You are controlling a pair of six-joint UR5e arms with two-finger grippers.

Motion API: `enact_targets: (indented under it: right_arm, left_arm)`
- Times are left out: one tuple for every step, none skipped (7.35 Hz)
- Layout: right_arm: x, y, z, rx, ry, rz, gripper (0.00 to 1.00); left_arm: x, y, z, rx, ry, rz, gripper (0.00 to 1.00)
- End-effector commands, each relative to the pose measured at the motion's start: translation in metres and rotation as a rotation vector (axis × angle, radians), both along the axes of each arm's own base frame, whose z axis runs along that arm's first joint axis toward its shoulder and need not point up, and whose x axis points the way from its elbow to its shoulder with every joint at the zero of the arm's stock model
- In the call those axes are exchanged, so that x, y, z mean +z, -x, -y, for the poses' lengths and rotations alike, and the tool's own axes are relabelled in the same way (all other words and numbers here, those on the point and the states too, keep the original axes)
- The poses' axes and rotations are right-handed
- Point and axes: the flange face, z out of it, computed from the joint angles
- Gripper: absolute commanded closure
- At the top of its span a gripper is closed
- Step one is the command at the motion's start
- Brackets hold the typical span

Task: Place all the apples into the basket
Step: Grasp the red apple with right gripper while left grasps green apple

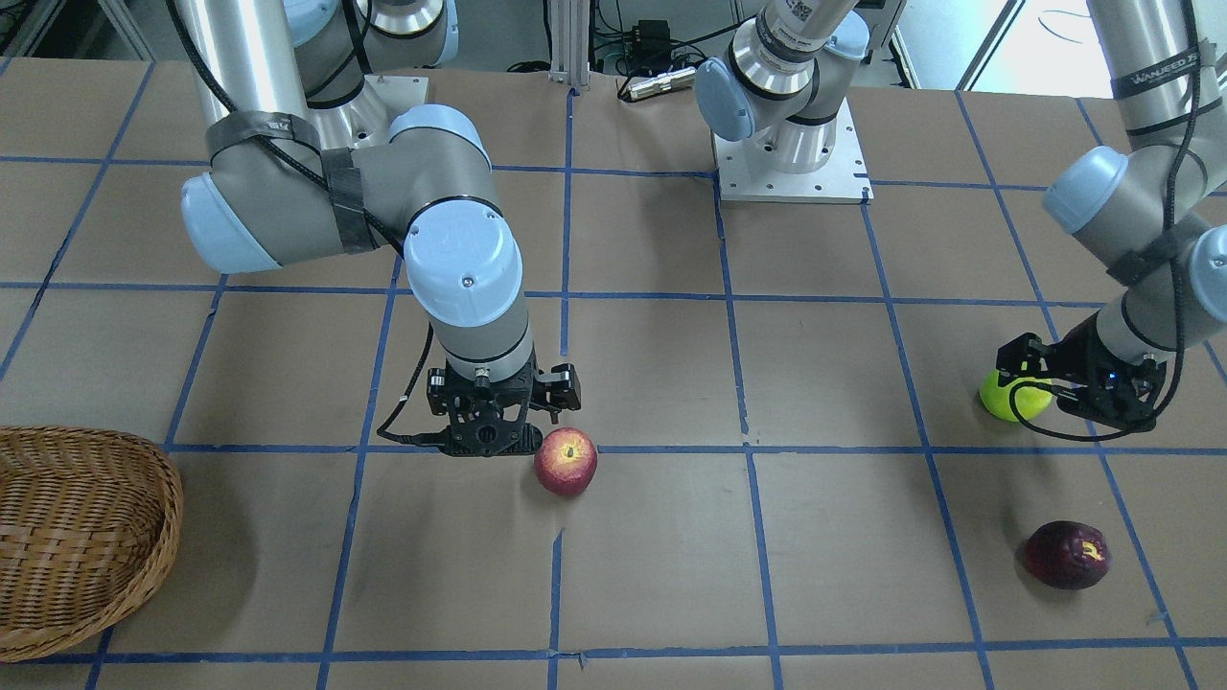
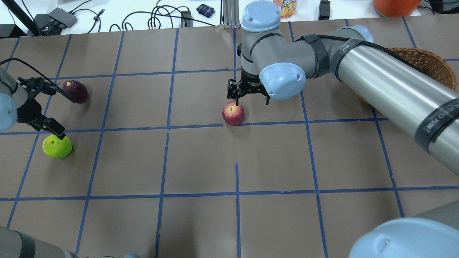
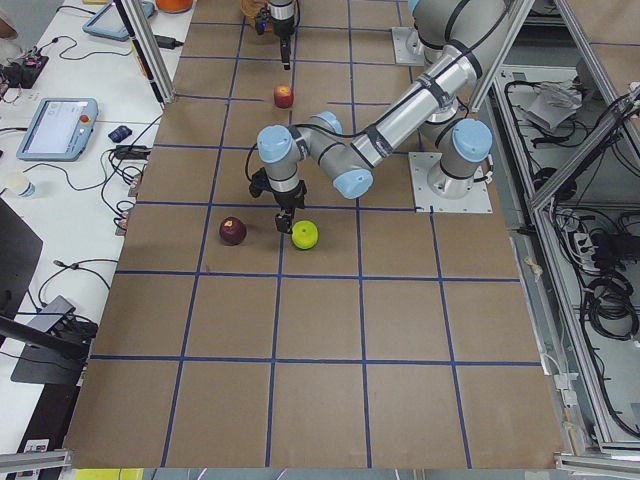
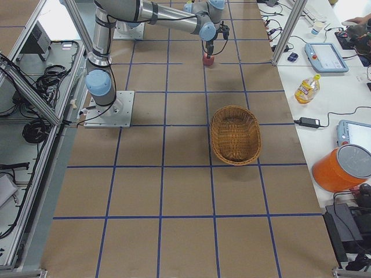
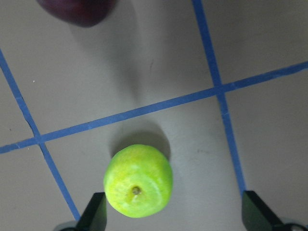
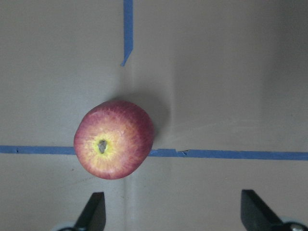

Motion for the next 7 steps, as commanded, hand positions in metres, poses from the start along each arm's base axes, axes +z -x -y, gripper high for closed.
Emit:
enact_targets:
  right_arm:
    - [-0.018,-0.011,0.004,0.008,0.005,0.025,0.0]
    - [-0.026,-0.014,0.005,0.008,-0.009,0.046,0.0]
    - [-0.033,-0.016,0.008,0.009,-0.003,0.05,0.0]
    - [-0.038,-0.022,0.006,0.017,-0.003,0.051,0.0]
    - [-0.048,-0.033,0.001,0.036,-0.014,0.048,0.0]
    - [-0.058,-0.036,0.004,0.038,-0.008,0.05,0.0]
    - [-0.065,-0.037,0.005,0.044,-0.012,0.049,0.0]
  left_arm:
    - [-0.035,0.0,-0.007,-0.03,-0.011,-0.015,0.0]
    - [-0.047,0.0,-0.007,-0.041,-0.031,-0.03,0.0]
    - [-0.05,-0.001,-0.006,-0.04,-0.036,-0.032,0.0]
    - [-0.051,0.0,-0.006,-0.04,-0.038,-0.031,0.21]
    - [-0.044,0.008,-0.005,-0.033,-0.041,-0.021,0.46]
    - [-0.034,0.02,-0.009,0.058,-0.089,-0.054,0.6]
    - [-0.009,0.058,-0.002,0.091,-0.102,-0.056,0.6]
